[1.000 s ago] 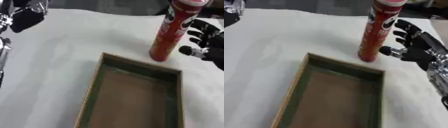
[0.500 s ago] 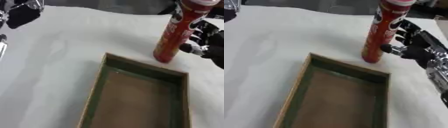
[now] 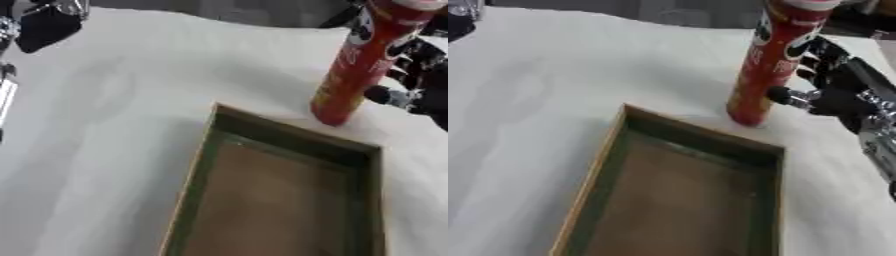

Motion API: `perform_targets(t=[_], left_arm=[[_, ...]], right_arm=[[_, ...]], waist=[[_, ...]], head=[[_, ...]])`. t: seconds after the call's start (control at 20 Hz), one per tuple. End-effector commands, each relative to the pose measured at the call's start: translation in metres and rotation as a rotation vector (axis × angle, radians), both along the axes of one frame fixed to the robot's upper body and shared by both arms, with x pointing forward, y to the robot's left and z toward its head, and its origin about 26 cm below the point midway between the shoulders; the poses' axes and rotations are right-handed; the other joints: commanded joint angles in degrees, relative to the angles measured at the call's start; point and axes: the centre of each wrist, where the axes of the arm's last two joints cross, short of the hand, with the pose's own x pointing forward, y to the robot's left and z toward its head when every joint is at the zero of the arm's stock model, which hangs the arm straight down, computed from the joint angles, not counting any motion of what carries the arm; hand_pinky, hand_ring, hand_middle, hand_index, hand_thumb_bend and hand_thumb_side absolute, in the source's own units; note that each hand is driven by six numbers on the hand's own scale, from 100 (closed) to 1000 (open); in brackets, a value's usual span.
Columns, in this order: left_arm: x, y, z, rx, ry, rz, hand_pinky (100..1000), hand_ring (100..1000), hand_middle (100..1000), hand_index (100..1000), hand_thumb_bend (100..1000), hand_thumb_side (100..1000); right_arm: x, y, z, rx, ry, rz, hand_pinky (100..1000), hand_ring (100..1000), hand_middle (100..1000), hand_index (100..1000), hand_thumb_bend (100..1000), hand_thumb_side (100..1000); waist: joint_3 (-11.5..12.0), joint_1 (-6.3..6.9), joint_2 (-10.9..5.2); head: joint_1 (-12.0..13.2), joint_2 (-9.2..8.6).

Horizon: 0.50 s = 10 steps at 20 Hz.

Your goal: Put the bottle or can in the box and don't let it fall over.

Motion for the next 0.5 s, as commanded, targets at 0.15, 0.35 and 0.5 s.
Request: perform_targets(t=[0.15, 0.35, 0.5], left_arm=[[-0.006, 0.0092, 0.0173, -0.004, -0.051, 0.009, 577, 607, 420, 866, 100, 260], [-0.0053, 0.0097, 0.0185, -0.008, -0.048, 0.009, 578, 608, 421, 867, 100, 261], [-0.0037, 0.0098, 0.0184, -0.01, -0.045, 0.006, 578, 609, 419, 867, 100, 267]], right_arm=[[-0.0031, -0.0055, 0.0198, -0.029, -0.034, 0.004, 1000, 1000, 1000, 1000, 770, 170], [-0.0024, -0.0085, 0.0213, -0.033, -0.036, 0.003, 1000, 1000, 1000, 1000, 771, 172], [-0.0015, -0.0108, 0.021, -0.036, -0.039, 0.004, 1000, 1000, 1000, 1000, 768, 169]], waist=[[0.7, 0.02, -1.23], [1.4, -0.19, -1.19], [1.6, -0.41, -1.13]], head=[[-2.4, -0.35], [-3.1, -0.82], [-3.2, -0.95]])
